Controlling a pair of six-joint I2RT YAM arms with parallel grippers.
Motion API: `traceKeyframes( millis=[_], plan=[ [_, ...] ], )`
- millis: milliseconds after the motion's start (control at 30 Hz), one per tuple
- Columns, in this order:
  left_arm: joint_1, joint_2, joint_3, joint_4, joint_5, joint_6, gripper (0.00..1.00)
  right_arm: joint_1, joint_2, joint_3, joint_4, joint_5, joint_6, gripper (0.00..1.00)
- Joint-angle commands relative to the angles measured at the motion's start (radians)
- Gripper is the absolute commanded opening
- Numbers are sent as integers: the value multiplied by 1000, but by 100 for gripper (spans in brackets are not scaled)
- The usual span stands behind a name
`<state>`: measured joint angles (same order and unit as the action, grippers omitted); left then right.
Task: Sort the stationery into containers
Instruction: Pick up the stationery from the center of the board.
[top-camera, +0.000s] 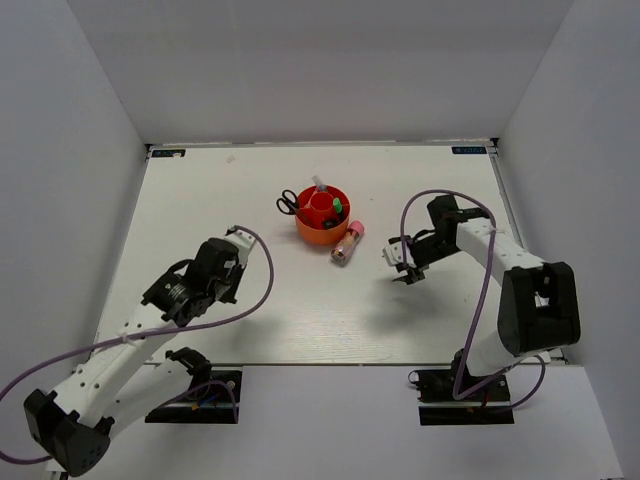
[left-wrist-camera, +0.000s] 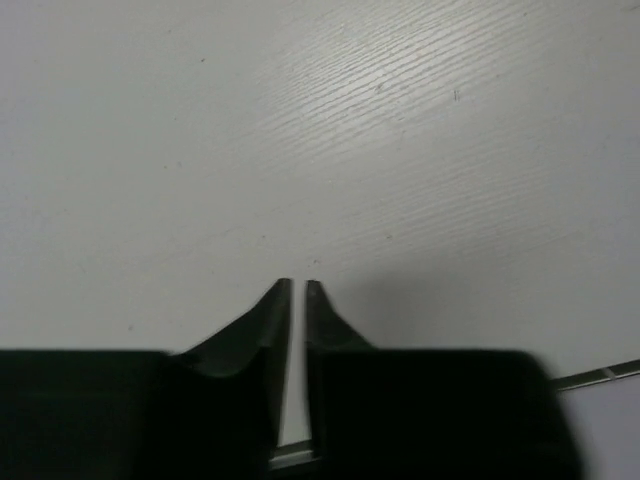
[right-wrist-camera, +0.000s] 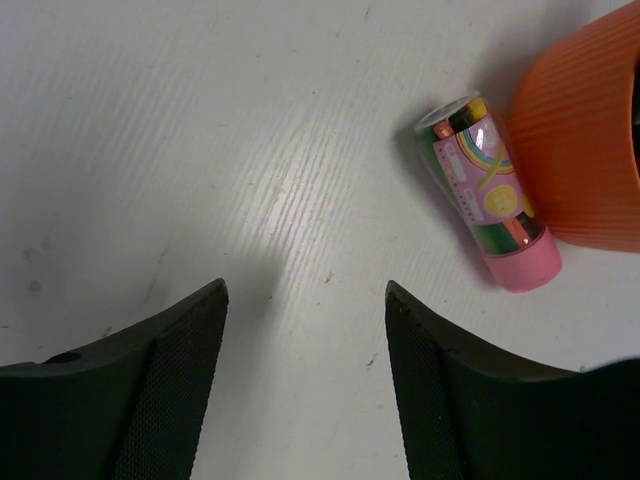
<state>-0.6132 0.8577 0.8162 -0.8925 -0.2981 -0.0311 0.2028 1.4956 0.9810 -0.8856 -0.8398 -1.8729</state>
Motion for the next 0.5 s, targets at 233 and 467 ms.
traceKeyframes(
  millis=[233,467],
  plan=[
    [199,-183,-212,178,220,-78,60,161,150,137,146,103,-226,56],
    [234,-197,-216,176,232,-89,73,288,215,139,316,278,-91,61]
  ],
)
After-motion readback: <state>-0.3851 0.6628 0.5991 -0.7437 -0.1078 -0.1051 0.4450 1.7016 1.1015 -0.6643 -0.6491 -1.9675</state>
